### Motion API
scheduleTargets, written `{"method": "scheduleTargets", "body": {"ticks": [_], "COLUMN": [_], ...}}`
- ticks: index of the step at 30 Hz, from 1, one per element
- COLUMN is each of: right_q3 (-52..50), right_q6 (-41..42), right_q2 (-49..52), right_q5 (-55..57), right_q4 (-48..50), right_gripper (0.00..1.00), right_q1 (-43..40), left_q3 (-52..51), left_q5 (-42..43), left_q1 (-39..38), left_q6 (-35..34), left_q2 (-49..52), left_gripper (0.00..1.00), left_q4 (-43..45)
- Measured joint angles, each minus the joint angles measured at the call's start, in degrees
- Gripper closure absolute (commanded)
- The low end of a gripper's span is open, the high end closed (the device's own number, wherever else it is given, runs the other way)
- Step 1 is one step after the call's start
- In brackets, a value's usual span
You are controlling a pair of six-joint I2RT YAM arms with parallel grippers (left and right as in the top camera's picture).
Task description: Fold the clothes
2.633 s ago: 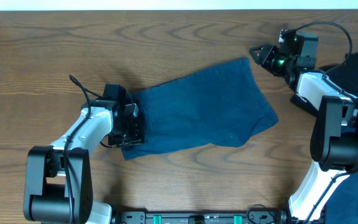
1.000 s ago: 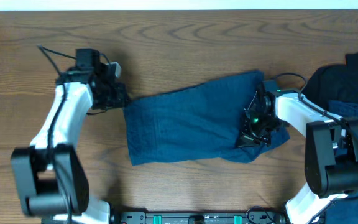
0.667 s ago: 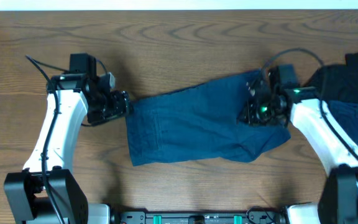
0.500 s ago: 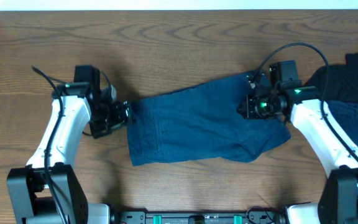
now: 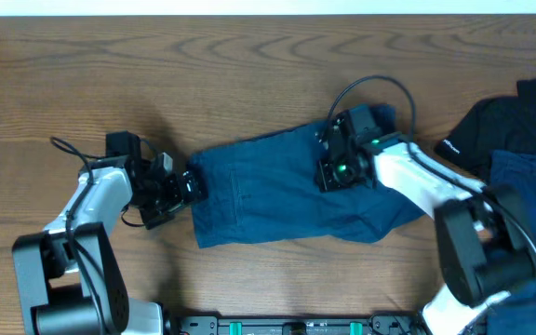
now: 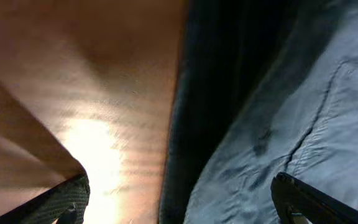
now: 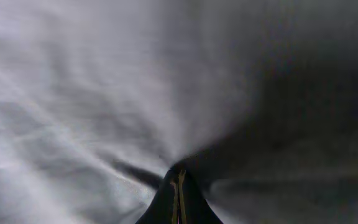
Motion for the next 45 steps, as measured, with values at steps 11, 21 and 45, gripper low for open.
{"method": "scheduleTargets", "body": {"ticks": [11, 21, 45], "right_q3": [0.76, 0.79, 2.67], "right_q6": [0.98, 1.01, 2.89], "right_q2": [1.33, 1.38, -19.3], "right_q5": [-1.6, -1.73, 1.6], "right_q4": [0.59, 0.76, -2.93], "right_gripper": [0.99, 0.99, 0.99], "right_q1": [-0.22, -0.22, -2.82], "left_q3": [2.71, 2.93, 51.74], "left_q5": [10.51, 16.76, -28.68], "left_q1": [-2.27, -8.07, -5.44], "left_q6": [0.2, -2.97, 3.45], "left_q2": [7.63, 12.66, 5.07], "left_gripper": [0.37, 0.79, 0.94], "left_q4": [4.46, 10.4, -52.48]}}
